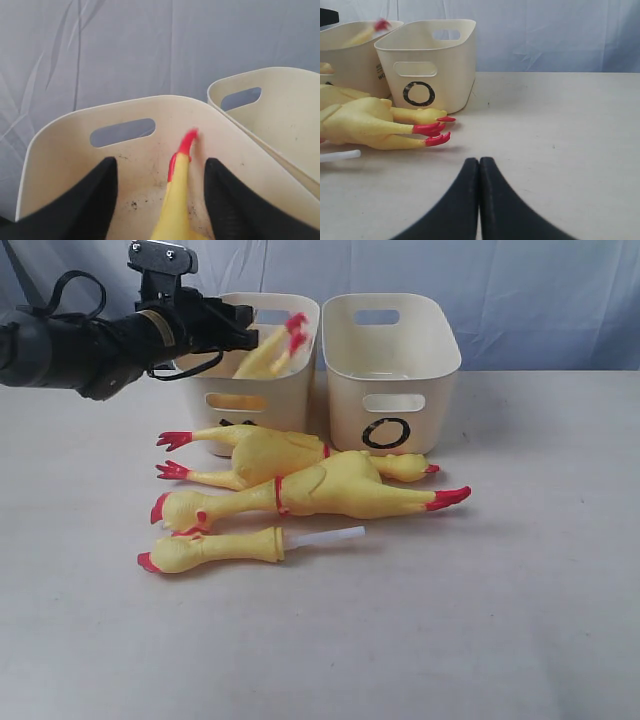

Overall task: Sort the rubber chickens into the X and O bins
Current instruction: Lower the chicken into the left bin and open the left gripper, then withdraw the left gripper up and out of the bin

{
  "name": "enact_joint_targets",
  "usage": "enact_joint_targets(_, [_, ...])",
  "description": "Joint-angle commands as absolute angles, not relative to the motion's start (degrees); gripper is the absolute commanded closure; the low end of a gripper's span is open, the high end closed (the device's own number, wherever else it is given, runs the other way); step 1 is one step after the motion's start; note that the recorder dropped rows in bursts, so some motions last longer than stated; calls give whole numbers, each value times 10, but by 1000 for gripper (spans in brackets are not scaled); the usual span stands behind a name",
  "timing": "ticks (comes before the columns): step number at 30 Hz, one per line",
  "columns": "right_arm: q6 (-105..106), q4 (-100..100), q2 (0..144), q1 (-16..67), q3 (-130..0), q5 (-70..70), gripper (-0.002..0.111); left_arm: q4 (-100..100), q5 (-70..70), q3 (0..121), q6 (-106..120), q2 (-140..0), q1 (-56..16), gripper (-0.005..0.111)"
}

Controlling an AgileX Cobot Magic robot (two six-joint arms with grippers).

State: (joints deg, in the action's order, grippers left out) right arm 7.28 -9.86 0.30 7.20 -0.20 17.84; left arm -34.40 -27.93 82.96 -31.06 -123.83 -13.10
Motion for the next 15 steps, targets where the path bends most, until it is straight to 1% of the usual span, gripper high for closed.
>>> enact_joint_targets(1, [75, -99, 0, 75, 0, 175, 109, -342, -279, 834, -314, -1238, -133, 48])
enact_joint_targets(8, [75, -99, 0, 75, 0, 175, 109, -341, -275, 834, -321, -1220, -133, 48])
enact_joint_targets(15, [75, -99, 0, 75, 0, 175, 109, -347, -212, 834, -326, -1166, -133, 48])
